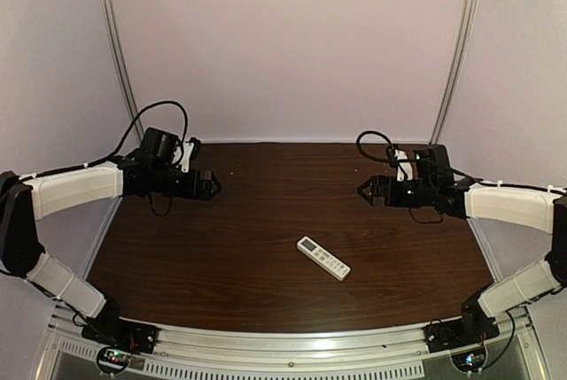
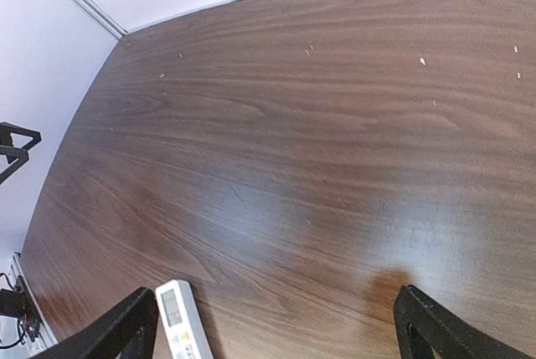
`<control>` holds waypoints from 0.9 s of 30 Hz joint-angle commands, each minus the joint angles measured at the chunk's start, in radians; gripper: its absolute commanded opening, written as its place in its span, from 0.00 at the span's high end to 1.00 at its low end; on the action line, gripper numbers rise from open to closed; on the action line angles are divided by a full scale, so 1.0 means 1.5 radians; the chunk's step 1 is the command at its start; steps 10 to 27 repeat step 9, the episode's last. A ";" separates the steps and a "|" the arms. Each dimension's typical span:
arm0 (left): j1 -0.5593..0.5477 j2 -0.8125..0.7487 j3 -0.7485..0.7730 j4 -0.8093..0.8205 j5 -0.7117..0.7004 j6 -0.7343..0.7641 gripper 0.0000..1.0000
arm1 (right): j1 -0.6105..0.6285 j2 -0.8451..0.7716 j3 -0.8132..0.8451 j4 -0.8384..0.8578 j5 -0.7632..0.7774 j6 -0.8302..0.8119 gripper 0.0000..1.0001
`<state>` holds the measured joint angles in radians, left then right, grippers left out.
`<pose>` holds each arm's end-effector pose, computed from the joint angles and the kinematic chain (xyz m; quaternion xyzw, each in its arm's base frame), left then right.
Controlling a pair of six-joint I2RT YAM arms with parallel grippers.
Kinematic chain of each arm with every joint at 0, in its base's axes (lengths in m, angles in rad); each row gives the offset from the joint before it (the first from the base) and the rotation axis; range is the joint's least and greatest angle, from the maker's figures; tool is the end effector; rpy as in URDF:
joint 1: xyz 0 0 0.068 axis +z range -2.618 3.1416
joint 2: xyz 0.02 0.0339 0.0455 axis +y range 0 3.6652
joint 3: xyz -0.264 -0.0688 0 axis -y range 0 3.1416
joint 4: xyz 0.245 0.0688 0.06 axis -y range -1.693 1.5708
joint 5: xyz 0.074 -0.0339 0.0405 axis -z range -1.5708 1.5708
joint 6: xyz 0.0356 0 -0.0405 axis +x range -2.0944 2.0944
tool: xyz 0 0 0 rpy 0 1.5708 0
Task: Load the batteries into the remote control
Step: Reset both arms
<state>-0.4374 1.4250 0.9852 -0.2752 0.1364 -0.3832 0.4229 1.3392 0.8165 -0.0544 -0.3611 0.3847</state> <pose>0.2800 -0.1363 0.2530 0.0529 0.9066 -0.2220 0.3549 0.2607 0.1311 0.2416 -0.1021 0.8630 0.3294 0.3692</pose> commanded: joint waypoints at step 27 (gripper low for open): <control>0.003 0.019 -0.055 0.071 -0.019 -0.057 0.03 | -0.021 -0.029 -0.150 0.196 -0.026 0.048 0.00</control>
